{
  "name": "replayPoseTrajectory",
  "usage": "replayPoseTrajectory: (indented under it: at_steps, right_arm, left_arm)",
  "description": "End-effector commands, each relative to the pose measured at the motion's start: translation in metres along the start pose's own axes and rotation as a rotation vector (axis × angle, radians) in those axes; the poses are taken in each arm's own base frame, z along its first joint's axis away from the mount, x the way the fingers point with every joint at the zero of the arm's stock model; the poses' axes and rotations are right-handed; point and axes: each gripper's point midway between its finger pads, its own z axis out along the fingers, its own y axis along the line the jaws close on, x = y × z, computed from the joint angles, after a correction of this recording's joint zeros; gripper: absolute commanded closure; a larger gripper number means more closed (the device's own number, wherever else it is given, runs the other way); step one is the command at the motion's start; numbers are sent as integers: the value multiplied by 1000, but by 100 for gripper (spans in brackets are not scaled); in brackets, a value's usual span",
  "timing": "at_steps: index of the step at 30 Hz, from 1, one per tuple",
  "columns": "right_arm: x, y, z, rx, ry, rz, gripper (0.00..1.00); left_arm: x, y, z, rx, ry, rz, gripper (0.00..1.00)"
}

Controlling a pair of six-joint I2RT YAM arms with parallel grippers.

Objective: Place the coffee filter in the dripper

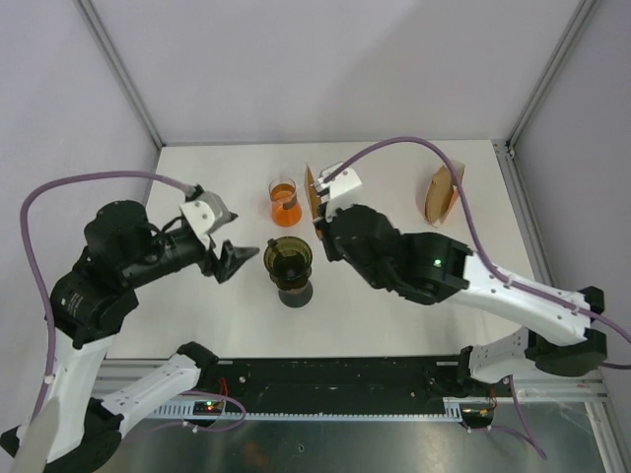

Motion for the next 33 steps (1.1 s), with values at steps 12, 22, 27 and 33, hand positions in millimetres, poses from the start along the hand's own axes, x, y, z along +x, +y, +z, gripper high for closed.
replayPoseTrajectory:
  at_steps: [12, 22, 27, 33]
  right_arm:
    - [-39, 14, 39, 279, -165, 69, 100]
    - [-47, 41, 52, 257, -183, 37, 100]
    - [-46, 50, 53, 227, -184, 36, 100]
    - [-47, 53, 52, 209, -187, 41, 100]
  left_arm:
    - [-61, 9, 12, -30, -180, -388, 15]
    - [-63, 42, 13, -202, -185, -469, 20]
    - [-58, 58, 12, -289, -178, -479, 32]
    - [-44, 74, 10, -389, -148, -461, 54]
